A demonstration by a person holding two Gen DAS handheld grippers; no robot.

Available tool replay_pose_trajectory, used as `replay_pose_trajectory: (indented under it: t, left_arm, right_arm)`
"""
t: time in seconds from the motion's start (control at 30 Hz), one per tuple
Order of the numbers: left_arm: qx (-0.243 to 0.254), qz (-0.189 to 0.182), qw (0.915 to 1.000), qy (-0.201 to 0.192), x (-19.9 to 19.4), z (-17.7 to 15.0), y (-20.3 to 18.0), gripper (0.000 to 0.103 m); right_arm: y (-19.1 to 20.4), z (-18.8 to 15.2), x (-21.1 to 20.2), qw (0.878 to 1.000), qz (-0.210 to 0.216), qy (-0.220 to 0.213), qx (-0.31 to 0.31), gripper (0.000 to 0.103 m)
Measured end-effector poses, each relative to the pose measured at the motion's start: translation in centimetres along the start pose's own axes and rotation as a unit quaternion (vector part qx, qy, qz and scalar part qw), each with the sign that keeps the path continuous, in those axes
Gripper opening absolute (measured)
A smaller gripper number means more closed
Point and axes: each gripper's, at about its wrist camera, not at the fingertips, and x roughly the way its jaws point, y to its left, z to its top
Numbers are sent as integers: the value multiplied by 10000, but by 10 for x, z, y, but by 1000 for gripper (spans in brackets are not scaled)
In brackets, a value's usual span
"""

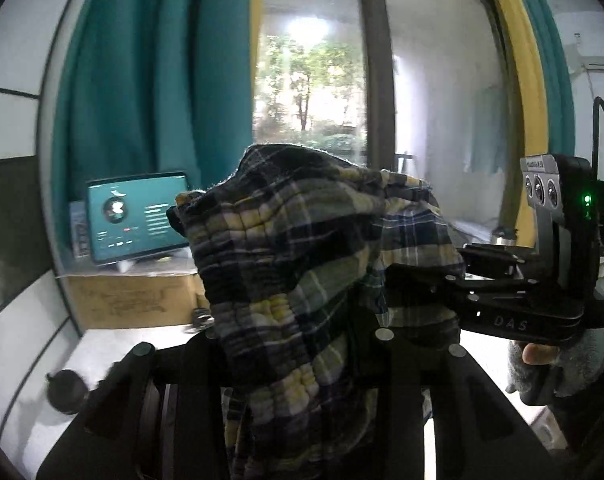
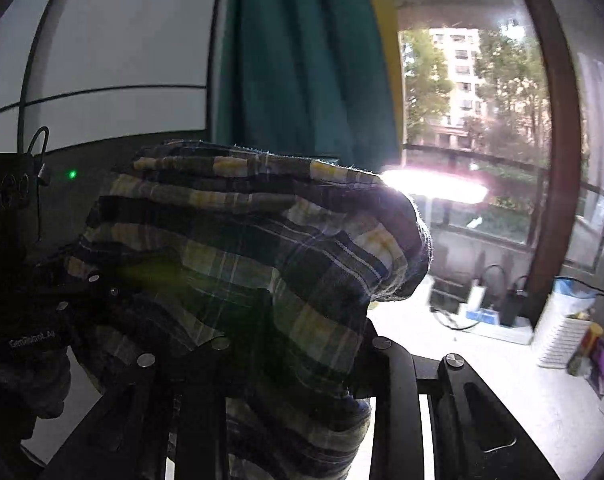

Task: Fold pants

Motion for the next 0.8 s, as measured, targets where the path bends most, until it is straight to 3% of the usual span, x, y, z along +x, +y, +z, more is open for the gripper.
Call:
replay_pose_trajectory:
  t: [0.3, 0.6, 0.8]
  left_arm:
    - [-175, 221, 9966, 777, 35, -43, 47, 34]
    - [-451, 83, 9870, 1539, 93, -84, 75, 34]
    - [-671, 107, 9740, 2161, 132, -107, 90, 35]
  right_arm:
    - [4, -27, 94, 9969, 186, 723, 247, 32]
    - [-32, -71, 169, 9866, 94, 1506, 621, 32]
    - [-43, -88, 202, 9777, 33, 1915, 861, 32]
